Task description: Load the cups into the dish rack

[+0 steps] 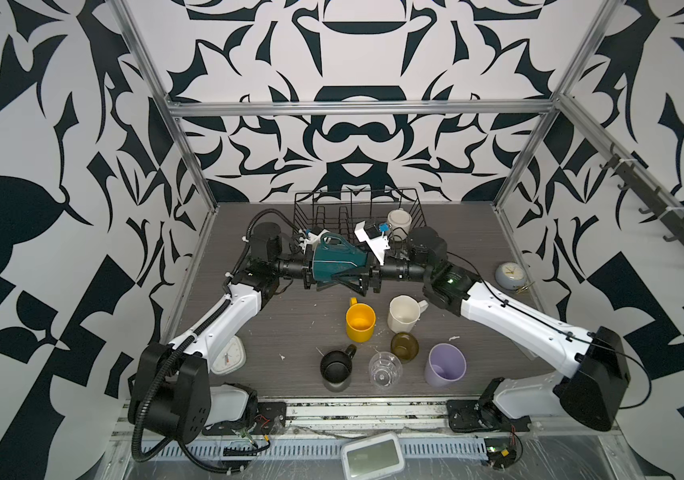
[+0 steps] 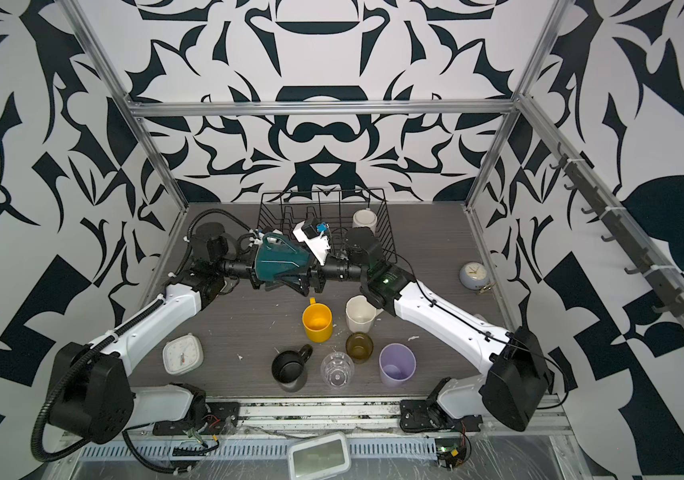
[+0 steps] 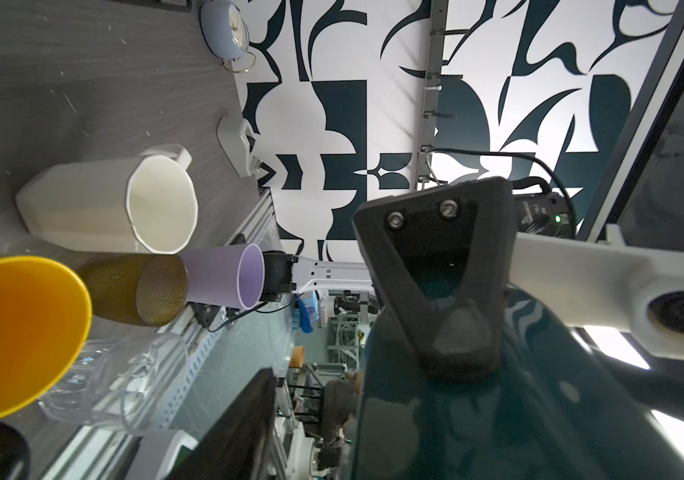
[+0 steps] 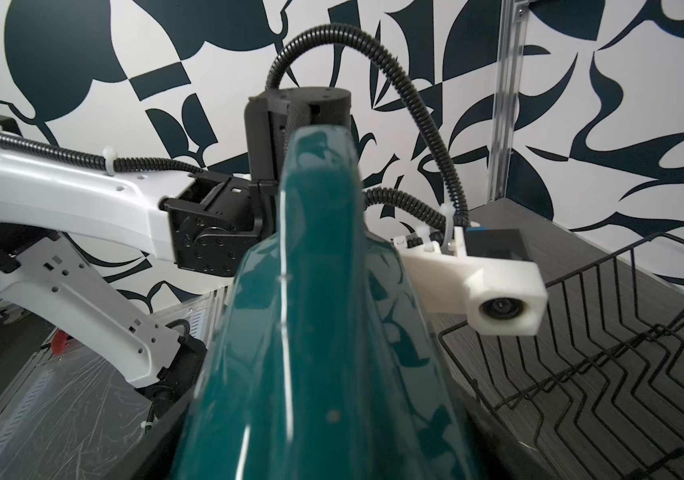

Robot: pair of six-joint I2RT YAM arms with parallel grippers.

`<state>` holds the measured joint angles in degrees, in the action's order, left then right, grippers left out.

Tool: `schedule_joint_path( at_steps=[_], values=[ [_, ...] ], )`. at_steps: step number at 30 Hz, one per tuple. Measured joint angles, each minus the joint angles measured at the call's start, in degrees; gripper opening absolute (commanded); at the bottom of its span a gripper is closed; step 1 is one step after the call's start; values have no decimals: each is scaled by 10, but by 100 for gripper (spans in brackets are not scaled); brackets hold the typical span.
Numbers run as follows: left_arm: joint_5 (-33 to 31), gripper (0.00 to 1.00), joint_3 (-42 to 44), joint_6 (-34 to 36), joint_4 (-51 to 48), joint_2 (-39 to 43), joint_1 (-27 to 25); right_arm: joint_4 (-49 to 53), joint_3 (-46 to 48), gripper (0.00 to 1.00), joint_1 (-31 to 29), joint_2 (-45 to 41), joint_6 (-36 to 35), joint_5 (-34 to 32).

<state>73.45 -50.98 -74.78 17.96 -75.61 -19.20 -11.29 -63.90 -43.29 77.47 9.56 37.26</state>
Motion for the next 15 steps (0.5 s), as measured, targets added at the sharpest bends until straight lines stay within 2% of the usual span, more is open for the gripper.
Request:
schedule_joint_path(
  at_steps=[6,7,11,15],
  values=[
    [-2,84,0,10,-3,0,2,41,-3,0,0,-23,0,-15],
    [-2,90,0,12,-4,0,4,49,-3,0,0,-29,-1,-18],
    [-3,100,0,21,-11,2,13,87,-3,0,0,-51,-8,-31],
    [-4,99,-1,30,-28,6,25,126,-3,0,0,-74,-14,-43]
  ],
)
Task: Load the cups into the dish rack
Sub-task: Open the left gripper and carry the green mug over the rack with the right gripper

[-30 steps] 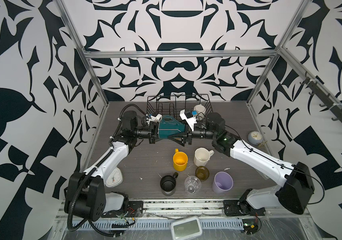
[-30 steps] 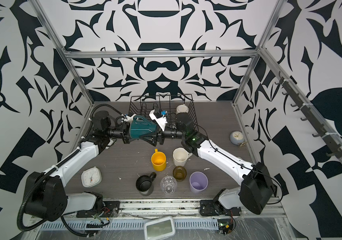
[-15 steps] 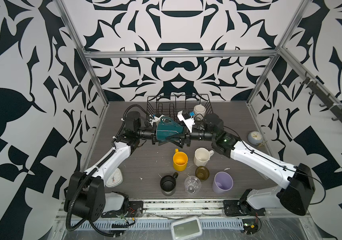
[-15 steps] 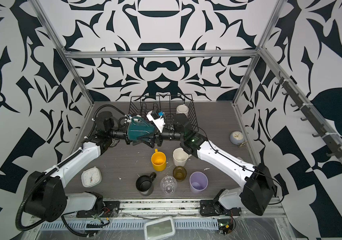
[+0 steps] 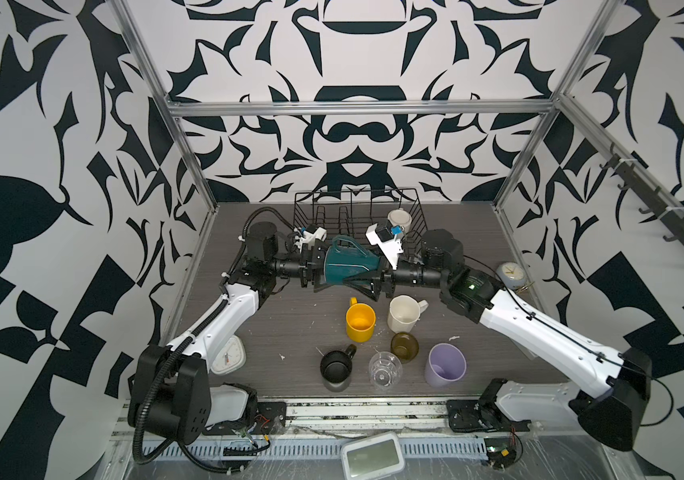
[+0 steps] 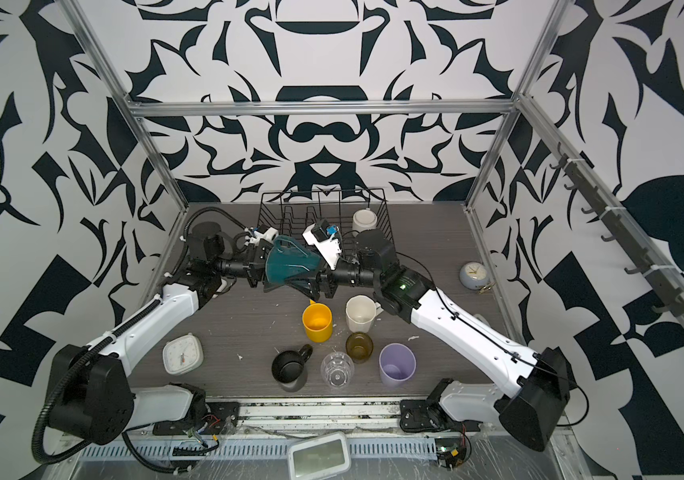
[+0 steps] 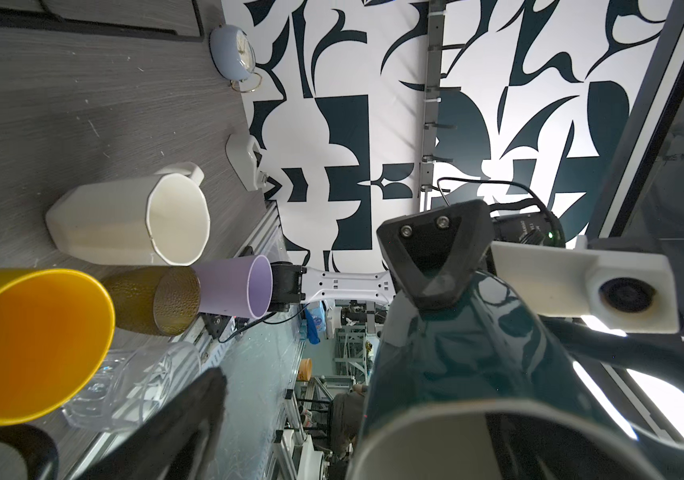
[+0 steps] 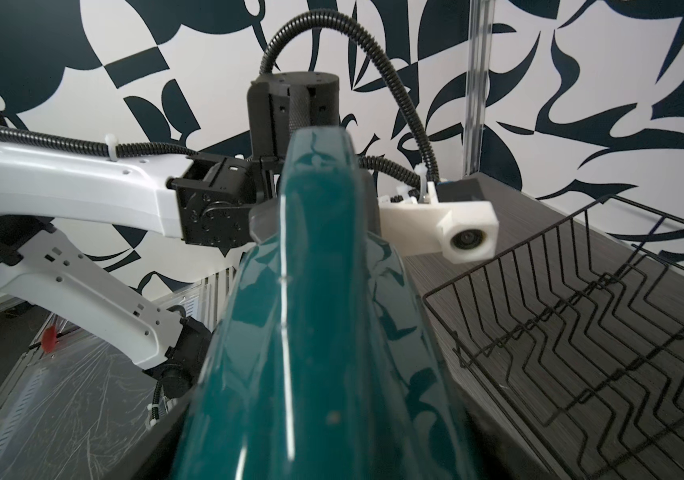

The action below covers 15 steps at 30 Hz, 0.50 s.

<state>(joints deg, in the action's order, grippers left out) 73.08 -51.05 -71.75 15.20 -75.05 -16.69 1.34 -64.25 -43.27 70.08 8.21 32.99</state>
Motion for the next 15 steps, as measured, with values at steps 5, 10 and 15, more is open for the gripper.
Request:
schedule_joint_path(
  at_steps=[5,10,15],
  values=[
    [-1,99,-1,25,-36,6,22,65,-2,0,2,-41,-11,-29],
    [-7,99,-38,108,-158,32,65,165,-31,0,7,-79,-20,-92],
    [-58,99,-122,251,-320,45,109,284,-109,0,17,-81,-24,-193]
  ],
)
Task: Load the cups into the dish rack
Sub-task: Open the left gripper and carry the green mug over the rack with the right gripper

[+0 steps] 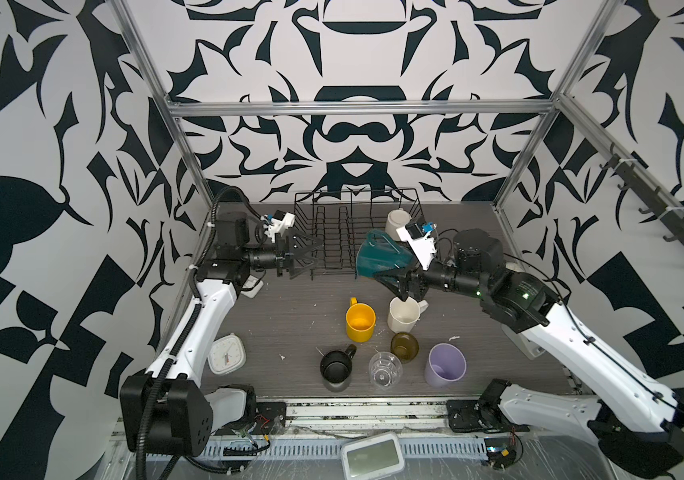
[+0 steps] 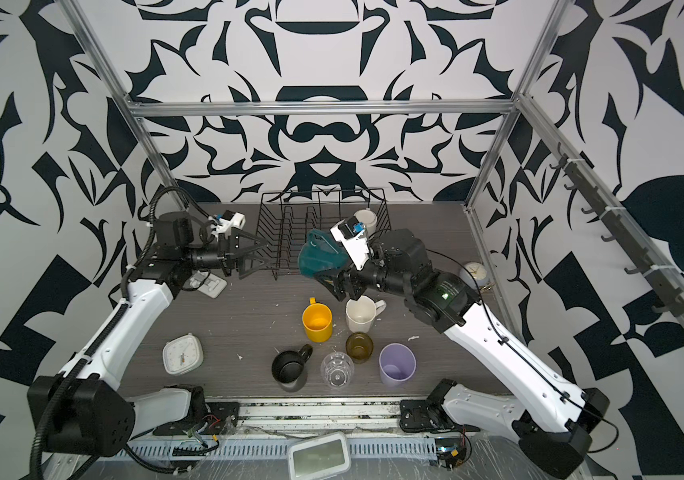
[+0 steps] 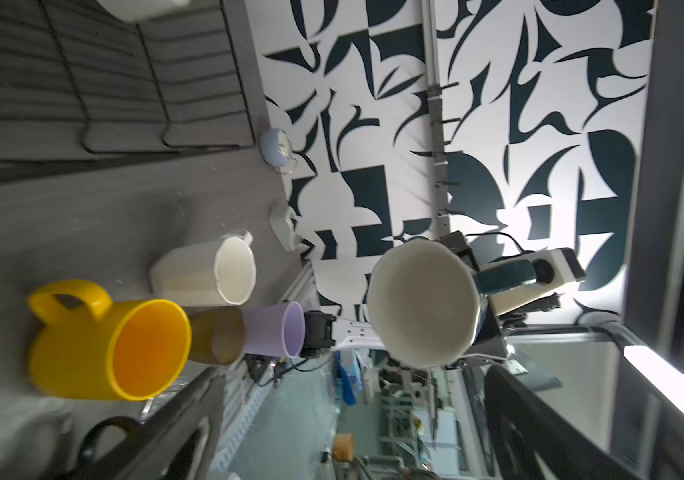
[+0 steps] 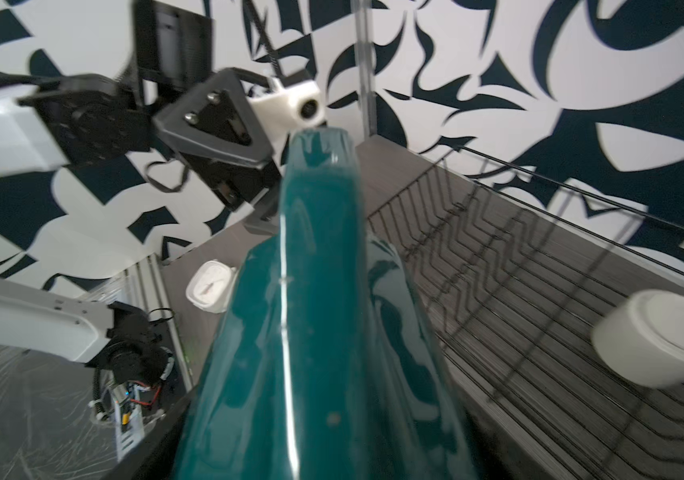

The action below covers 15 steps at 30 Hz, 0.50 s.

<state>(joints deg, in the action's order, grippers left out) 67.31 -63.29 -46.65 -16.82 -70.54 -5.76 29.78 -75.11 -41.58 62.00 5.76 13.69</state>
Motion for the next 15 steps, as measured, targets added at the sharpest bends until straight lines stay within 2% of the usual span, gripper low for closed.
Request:
schedule_joint_path(
  at_steps=[3,8,15],
  values=[
    [-55,99,-15,54,-42,14,3,64,-48,0,3,13,0,-67],
    [-170,99,-12,91,-60,55,12,162,-129,0,11,61,-2,-150],
    [-311,99,3,142,-38,141,22,241,-211,0,69,139,-13,-170]
  ],
)
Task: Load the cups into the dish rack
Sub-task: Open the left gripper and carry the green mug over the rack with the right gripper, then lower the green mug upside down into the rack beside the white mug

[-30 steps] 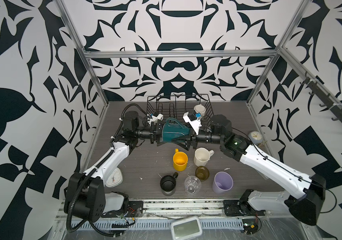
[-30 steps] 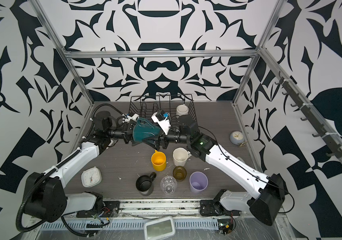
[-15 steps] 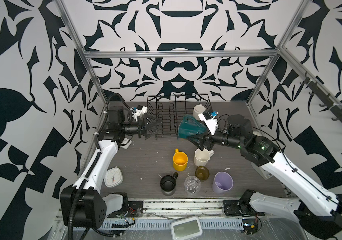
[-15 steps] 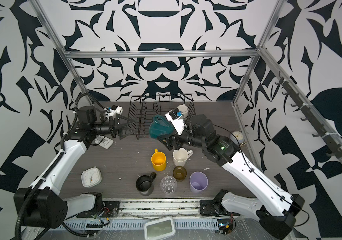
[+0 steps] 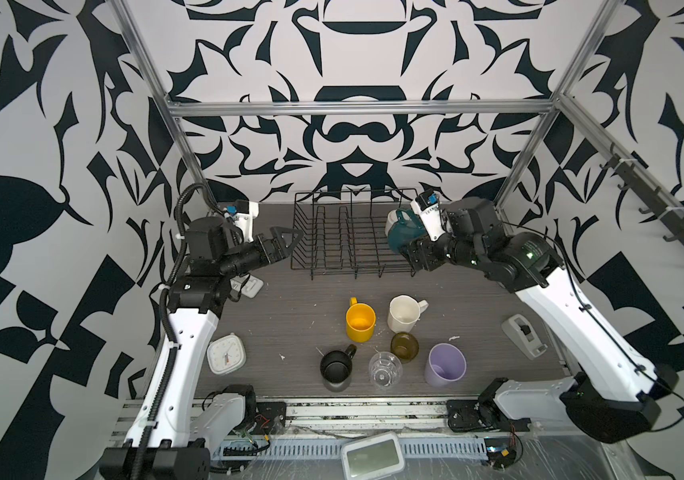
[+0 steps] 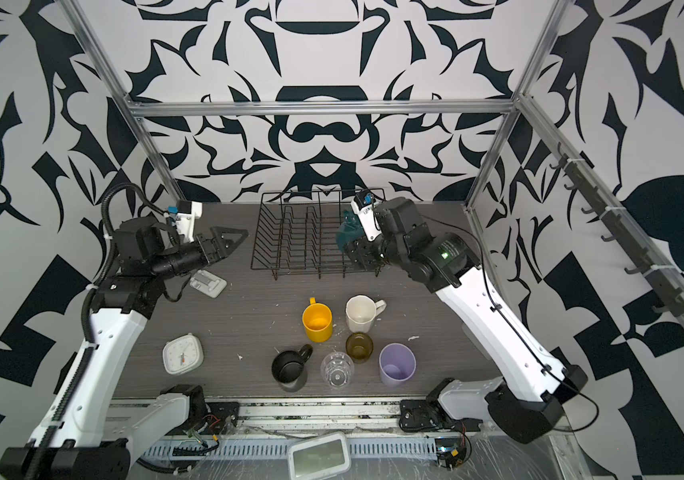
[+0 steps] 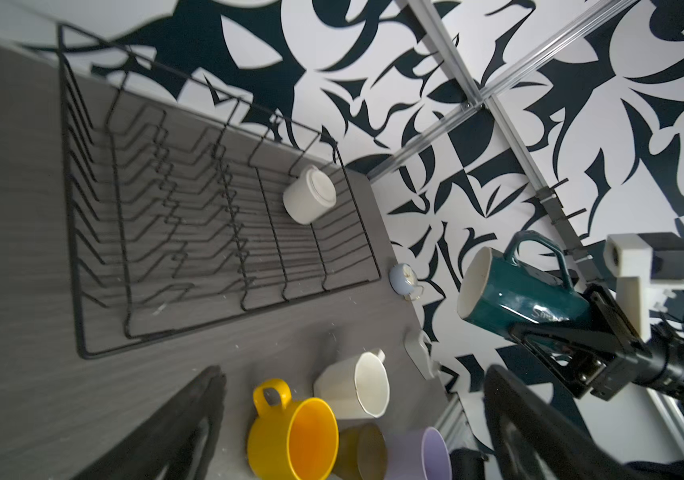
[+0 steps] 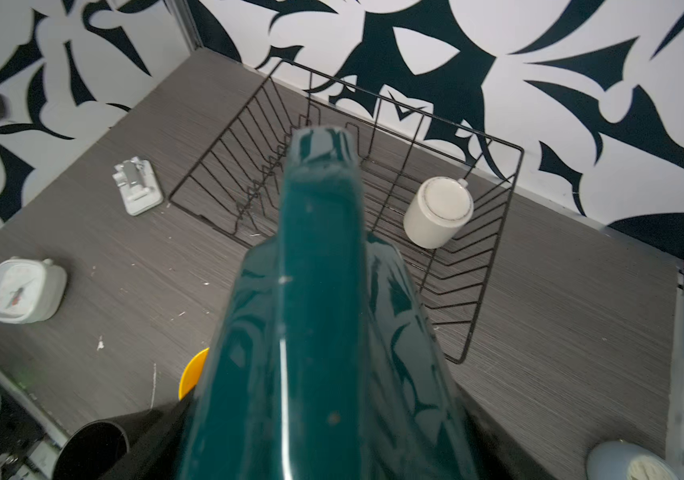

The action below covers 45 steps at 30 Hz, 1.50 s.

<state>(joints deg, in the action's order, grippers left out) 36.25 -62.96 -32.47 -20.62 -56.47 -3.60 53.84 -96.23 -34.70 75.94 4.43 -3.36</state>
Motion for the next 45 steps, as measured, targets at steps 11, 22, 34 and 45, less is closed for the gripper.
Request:
schedule_joint_path(
  at_steps=[11,22,34,45],
  values=[
    [-167,100,76,67,56,64,3,66,-103,0,72,125,-30,12],
    [-241,100,93,137,77,52,3,112,-184,0,74,245,-63,10],
    [-254,99,120,148,80,55,3,172,-300,0,77,395,-108,-10],
    [-253,100,120,149,80,62,3,187,-323,0,82,465,-125,-25]
  ],
)
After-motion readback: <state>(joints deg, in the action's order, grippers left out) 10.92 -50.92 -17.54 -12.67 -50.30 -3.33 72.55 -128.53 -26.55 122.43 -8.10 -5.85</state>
